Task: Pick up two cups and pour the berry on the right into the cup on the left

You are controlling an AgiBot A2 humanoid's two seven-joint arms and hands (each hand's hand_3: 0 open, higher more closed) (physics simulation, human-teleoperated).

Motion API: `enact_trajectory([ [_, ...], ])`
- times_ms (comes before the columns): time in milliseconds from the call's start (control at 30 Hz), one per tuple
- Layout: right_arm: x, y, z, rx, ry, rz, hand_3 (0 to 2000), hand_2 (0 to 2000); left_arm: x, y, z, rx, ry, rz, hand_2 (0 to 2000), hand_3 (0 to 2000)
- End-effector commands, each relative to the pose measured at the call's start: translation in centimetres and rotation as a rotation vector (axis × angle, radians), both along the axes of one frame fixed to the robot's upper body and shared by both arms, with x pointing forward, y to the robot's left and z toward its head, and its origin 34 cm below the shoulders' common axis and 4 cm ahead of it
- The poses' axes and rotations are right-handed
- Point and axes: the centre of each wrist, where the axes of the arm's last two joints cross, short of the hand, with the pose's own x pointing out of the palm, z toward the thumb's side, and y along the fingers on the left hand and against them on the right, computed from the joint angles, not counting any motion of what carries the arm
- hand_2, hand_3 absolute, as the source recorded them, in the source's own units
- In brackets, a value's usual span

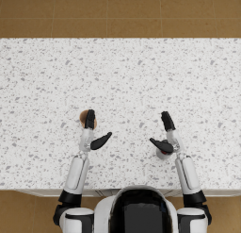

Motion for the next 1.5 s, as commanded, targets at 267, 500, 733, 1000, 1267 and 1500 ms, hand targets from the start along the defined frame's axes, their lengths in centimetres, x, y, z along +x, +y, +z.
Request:
enact_trajectory([
  [267,0.0,0.0,0.0,0.000,0.000,0.000,0,0,0.0,0.0,0.0,0.000,0.000,0.000,0,0],
  [500,0.1,0.6,-0.6,-0.007,0.024,0.021,0,0,0.1,-0.6,-0.6,0.007,0.024,-0.021,0,0],
  [733,-3.6,0.5,0.3,0.029,-0.079,-0.031,0,0,-0.9,3.5,0.2,0.016,-0.126,0.074,0,0],
  [1000,-6.4,-1.1,-0.9,-0.251,-0.123,-0.118,0,0,-1.1,6.3,-1.0,0.239,-0.129,0.250,0,0],
  [1267,-7.6,-3.4,-5.0,-0.427,0.025,-0.171,0,0,0.1,5.8,-5.6,0.337,0.032,0.237,0,0],
  [1500,-6.8,-5.3,-5.8,-0.437,0.057,-0.261,0,0,0.8,5.7,-6.9,0.329,0.082,0.240,0,0],
])
